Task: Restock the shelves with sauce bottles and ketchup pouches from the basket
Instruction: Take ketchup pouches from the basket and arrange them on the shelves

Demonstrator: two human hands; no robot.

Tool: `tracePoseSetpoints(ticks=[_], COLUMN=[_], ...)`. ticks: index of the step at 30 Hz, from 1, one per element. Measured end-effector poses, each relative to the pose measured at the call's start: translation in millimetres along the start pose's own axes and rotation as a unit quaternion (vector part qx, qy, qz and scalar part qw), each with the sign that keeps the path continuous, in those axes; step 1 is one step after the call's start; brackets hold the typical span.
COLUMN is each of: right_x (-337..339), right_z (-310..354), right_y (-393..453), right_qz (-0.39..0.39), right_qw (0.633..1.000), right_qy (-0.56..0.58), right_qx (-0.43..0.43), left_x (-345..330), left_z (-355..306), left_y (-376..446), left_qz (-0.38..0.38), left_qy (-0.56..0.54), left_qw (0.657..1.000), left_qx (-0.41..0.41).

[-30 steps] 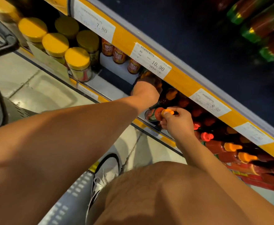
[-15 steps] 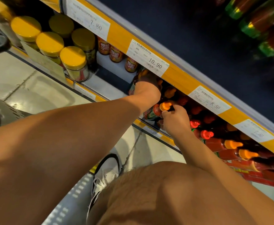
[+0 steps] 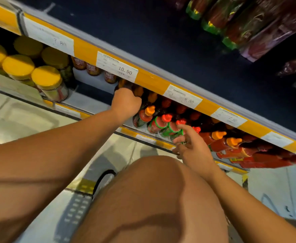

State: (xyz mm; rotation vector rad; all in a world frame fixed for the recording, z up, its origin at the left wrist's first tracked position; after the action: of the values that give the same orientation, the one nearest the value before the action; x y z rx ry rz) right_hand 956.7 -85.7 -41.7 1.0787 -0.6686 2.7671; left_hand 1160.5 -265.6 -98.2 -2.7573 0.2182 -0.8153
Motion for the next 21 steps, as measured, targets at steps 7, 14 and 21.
tracePoseSetpoints(ticks=[7, 14, 21], right_x=[40.0, 123.0, 231.1], right_z=[-37.8, -49.0, -124.4], right_y=[-50.0, -120.9, -231.3], right_qz=[0.028, -0.045, -0.209], right_qw=[0.999, 0.996, 0.977], right_qy=[-0.028, -0.08, 0.01], right_qx=[-0.032, 0.0, -0.041], left_x=[-3.6, -17.7, -65.5], left_z=[7.0, -82.9, -217.2], left_y=[-53.2, -120.6, -197.7], left_qz=[0.014, 0.166, 0.254], left_qy=[0.024, 0.032, -0.007], left_qw=[0.999, 0.971, 0.936], left_qx=[-0.026, -0.167, -0.243])
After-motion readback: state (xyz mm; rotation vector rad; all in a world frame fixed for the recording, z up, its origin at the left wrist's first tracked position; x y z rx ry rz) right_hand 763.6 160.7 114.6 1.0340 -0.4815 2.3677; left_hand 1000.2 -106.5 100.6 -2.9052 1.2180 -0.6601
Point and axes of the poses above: each hand's wrist, its own y-axis towards the middle knuckle, its own x-axis out of the back of the hand, z = x × y, the point moved 6 cm from there along y, towards the middle knuckle
